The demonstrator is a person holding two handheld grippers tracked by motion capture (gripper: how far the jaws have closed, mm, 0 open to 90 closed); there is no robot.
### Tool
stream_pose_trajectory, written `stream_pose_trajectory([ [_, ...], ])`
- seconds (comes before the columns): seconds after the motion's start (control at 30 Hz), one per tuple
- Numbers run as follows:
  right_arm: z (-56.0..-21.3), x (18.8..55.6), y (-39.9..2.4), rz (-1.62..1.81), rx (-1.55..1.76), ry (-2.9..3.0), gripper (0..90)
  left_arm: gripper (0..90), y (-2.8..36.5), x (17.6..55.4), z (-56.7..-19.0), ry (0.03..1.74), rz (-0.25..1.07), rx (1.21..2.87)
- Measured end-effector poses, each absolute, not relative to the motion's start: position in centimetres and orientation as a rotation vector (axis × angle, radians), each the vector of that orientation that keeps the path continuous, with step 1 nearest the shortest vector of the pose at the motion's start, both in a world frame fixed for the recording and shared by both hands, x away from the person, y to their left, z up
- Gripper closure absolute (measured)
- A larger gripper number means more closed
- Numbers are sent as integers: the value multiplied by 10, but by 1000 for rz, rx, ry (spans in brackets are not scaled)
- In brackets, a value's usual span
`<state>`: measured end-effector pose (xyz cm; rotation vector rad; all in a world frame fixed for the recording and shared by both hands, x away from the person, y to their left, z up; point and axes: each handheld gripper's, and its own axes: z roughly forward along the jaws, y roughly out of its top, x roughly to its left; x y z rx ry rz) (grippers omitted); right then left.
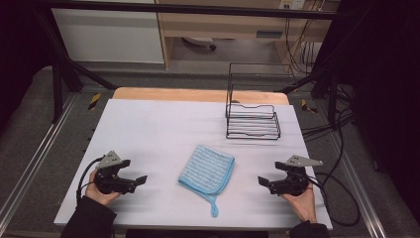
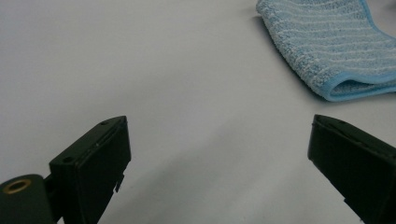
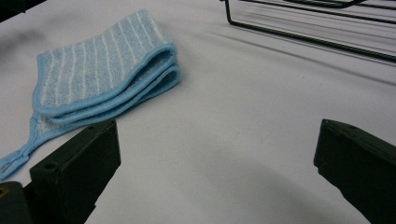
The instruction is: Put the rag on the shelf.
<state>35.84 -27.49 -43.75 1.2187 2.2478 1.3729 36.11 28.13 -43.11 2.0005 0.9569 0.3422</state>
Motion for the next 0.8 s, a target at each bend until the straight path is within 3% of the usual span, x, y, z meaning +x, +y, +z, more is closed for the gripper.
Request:
stream_pose_trajectory([
  [0.43,-438,359,-270,1358,1224,2254,14,78,275,361,-429,971,341,2007],
  [0.8,-438,357,-257,1336,1210,2279,16,145,250,362,-426,994,326,2009],
])
